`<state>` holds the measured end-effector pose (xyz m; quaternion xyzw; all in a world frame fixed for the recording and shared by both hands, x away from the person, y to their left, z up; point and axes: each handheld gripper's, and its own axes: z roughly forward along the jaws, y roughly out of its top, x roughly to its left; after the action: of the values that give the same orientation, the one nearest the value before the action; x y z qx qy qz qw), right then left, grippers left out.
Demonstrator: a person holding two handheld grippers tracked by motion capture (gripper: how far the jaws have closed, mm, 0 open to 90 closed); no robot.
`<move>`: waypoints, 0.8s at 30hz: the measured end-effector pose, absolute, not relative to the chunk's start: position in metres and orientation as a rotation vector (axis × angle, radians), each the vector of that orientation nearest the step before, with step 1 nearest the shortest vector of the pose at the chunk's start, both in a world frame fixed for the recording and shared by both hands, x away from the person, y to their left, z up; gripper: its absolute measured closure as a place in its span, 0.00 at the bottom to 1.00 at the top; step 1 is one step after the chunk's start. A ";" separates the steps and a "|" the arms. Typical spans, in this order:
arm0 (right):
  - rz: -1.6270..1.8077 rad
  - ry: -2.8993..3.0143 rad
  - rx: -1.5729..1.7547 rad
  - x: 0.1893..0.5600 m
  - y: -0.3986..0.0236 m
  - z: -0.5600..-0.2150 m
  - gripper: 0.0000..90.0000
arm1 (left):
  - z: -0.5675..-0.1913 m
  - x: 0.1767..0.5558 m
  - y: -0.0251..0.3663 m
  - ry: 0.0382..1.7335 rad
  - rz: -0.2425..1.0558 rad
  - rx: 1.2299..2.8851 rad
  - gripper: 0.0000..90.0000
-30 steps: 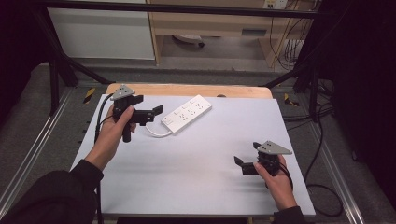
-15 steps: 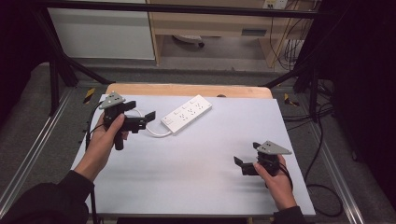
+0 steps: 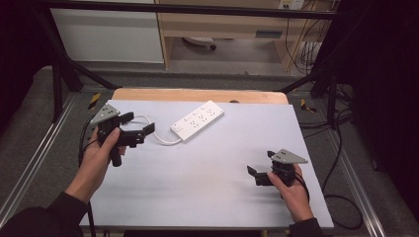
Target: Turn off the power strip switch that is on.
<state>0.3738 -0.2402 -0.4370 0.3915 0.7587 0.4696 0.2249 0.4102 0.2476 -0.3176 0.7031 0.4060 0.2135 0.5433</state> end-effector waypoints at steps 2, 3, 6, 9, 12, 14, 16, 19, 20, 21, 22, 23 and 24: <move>1.295 2.093 1.078 0.374 -0.240 -0.437 0.02 | -0.319 0.407 0.251 0.968 0.514 1.665 0.06; 1.294 2.094 1.077 0.374 -0.240 -0.437 0.02 | -0.319 0.403 0.254 0.973 0.517 1.655 0.06; 1.293 2.095 1.076 0.374 -0.240 -0.437 0.02 | -0.320 0.401 0.257 0.976 0.523 1.658 0.06; 1.292 2.096 1.074 0.374 -0.239 -0.437 0.02 | -0.321 0.397 0.263 0.988 0.535 1.656 0.06; 1.292 2.098 1.074 0.374 -0.239 -0.437 0.02 | -0.323 0.395 0.265 0.992 0.537 1.657 0.06; 1.292 2.099 1.074 0.374 -0.239 -0.437 0.02 | -0.325 0.393 0.267 0.994 0.541 1.661 0.06; 1.291 2.099 1.073 0.374 -0.239 -0.437 0.02 | -0.328 0.391 0.268 0.995 0.550 1.674 0.06; 1.291 2.102 1.072 0.374 -0.238 -0.438 0.02 | -0.334 0.386 0.272 1.007 0.542 1.689 0.06; 1.291 2.102 1.072 0.374 -0.238 -0.438 0.02 | -0.334 0.386 0.272 1.007 0.542 1.689 0.06; 1.291 2.102 1.073 0.374 -0.238 -0.438 0.02 | -0.336 0.384 0.274 1.015 0.536 1.691 0.06; 1.290 2.103 1.073 0.374 -0.238 -0.438 0.02 | -0.337 0.383 0.275 1.017 0.535 1.696 0.06; 1.289 2.103 1.073 0.374 -0.238 -0.438 0.02 | -0.339 0.382 0.276 1.020 0.532 1.705 0.06; 1.289 2.103 1.073 0.374 -0.238 -0.438 0.02 | -0.341 0.380 0.277 1.024 0.530 1.705 0.06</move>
<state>0.3740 -0.2382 -0.4379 0.3888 0.7619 0.4671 0.2237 0.3800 0.2770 -0.3408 0.7099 0.4262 0.2208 0.5154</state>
